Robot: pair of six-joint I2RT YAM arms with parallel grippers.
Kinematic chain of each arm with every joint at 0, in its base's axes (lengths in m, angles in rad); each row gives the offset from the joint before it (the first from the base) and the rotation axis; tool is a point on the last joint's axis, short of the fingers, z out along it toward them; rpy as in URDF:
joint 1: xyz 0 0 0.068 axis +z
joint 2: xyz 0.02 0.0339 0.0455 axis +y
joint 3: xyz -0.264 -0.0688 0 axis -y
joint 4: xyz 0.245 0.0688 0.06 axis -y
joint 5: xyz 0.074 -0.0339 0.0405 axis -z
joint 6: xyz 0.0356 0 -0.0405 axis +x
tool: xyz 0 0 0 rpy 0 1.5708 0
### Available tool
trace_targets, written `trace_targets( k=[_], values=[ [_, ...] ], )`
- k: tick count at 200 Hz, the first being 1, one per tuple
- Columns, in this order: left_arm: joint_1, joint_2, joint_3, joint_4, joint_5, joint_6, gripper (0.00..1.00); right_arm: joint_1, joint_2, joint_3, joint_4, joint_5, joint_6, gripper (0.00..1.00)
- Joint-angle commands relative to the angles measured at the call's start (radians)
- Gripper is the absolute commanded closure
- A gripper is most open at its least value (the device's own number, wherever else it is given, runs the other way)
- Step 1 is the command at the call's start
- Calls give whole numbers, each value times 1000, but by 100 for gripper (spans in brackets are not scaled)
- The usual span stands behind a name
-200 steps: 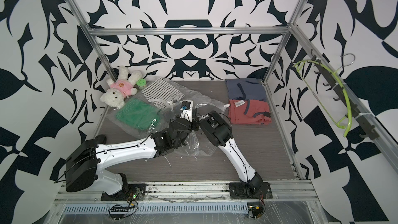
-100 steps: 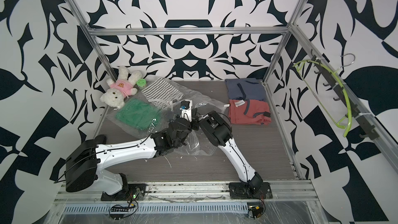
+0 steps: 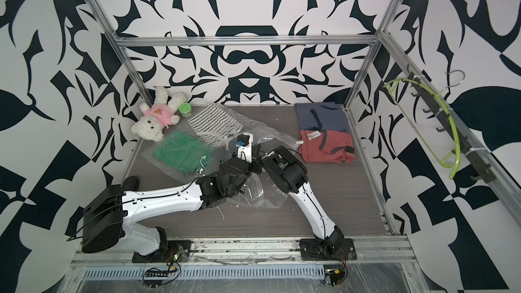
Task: Take the tank top out of the vacuum bag
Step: Take out the tank top from the vacuum bag.
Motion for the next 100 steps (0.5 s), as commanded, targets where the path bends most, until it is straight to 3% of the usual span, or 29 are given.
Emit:
trace_targets(
  k=[1,100],
  values=[
    [-33,4,-16,20,85,13,100,32,-27,-38,-22,11,-30,100],
    [-31,-18,-36,-3,29,25,100,18,-131,-168,-24,13,-35,100]
  ],
)
